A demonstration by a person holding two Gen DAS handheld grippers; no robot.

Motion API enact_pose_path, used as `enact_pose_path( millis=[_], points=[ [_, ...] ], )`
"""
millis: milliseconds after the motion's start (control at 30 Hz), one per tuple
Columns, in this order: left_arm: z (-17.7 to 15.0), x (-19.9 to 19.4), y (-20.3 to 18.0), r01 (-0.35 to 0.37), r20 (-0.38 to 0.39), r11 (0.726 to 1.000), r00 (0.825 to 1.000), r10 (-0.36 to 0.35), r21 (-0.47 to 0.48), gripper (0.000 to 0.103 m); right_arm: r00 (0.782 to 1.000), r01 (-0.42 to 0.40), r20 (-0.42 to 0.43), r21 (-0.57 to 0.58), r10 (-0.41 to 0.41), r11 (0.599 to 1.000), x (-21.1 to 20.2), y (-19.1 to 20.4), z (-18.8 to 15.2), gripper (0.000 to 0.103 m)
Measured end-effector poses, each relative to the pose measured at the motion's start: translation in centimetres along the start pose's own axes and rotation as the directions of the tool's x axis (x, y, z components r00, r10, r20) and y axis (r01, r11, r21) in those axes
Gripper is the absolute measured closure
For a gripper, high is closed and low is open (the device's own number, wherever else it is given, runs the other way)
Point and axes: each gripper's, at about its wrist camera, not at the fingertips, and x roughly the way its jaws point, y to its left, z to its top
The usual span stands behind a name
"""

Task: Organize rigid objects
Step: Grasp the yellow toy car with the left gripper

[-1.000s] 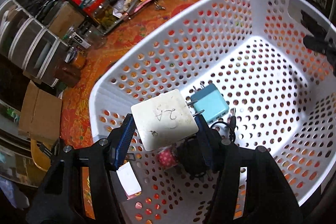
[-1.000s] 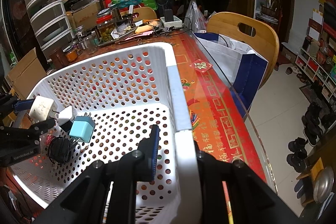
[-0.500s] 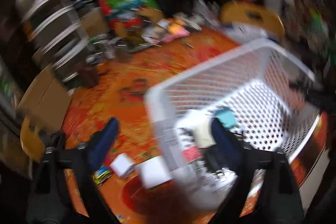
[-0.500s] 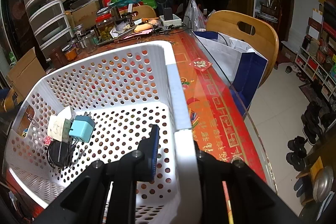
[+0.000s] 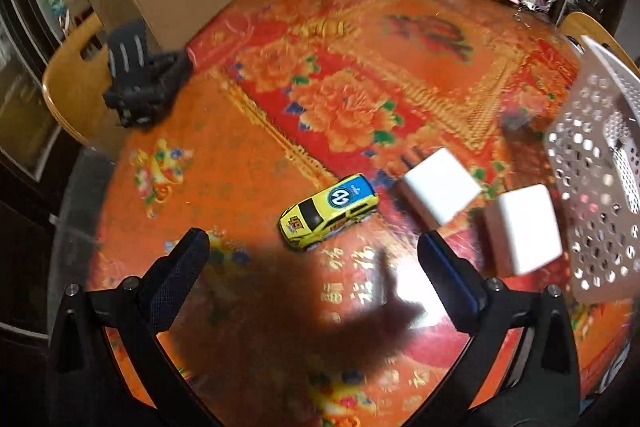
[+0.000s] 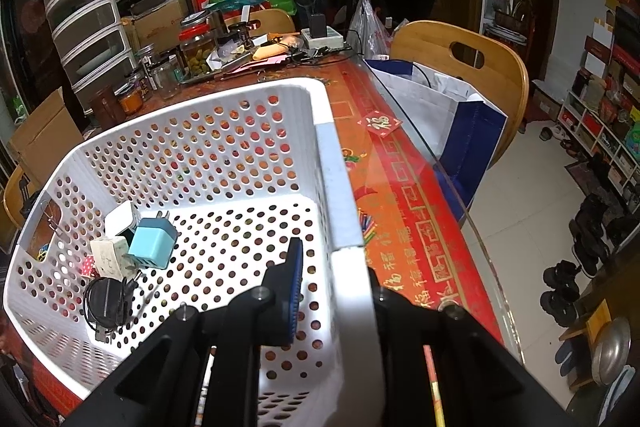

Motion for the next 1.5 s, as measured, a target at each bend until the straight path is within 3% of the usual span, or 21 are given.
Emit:
enact_pose_path(
  millis=[333,700,733,767,800,833,1133,1233,1367,1500],
  points=[
    [0.8,5.4,-0.7,0.049,-0.073,0.994,0.996,-0.056,-0.095,0.000,1.000,0.007,0.000,-0.001,-0.007,1.000,-0.1,0.1,0.0,0.087],
    [1.3,5.9,-1.0,-0.011,-0.042,0.981,0.999,0.003,-0.194,0.001,1.000,-0.002,0.007,-0.005,0.002,1.000,-0.1,0.1,0.1,0.087],
    [1.3,5.8,-1.1,-0.016,-0.037,0.980,0.999,0.009,-0.200,0.003,1.000,0.001,0.005,-0.008,-0.001,1.000,-0.1,0.2,0.1,0.087],
    [1.2,5.6,-1.3,-0.017,-0.028,0.980,1.000,0.012,-0.201,0.012,1.000,0.003,0.003,-0.012,-0.003,1.000,0.0,0.3,0.1,0.087],
    [1.1,5.1,-1.5,-0.017,-0.012,0.980,1.000,0.015,-0.198,0.030,1.000,0.004,0.002,-0.013,-0.004,1.000,0.0,0.3,0.2,0.087],
    [1.0,4.7,-1.7,-0.016,0.001,0.981,1.000,0.016,-0.195,0.039,1.000,0.003,0.002,-0.013,-0.003,1.000,0.0,0.3,0.1,0.087],
    [0.4,2.7,-2.2,-0.053,0.064,0.985,0.996,0.064,-0.164,0.039,1.000,-0.006,0.006,-0.011,0.007,1.000,0.0,0.2,0.1,0.087],
    [0.1,0.8,-2.2,-0.093,0.126,0.984,0.986,0.113,-0.153,0.039,1.000,-0.007,0.008,-0.010,0.008,1.000,0.0,0.3,0.1,0.087],
    [-0.2,-2.1,-2.5,-0.184,0.226,0.973,0.951,0.212,-0.139,0.039,1.000,0.000,0.007,-0.014,0.000,1.000,0.0,0.4,0.1,0.087],
    [0.0,-4.7,-2.6,-0.194,0.282,0.971,0.932,0.226,-0.136,0.039,1.000,-0.006,0.008,-0.013,0.006,1.000,0.1,0.3,0.1,0.087]
  ],
)
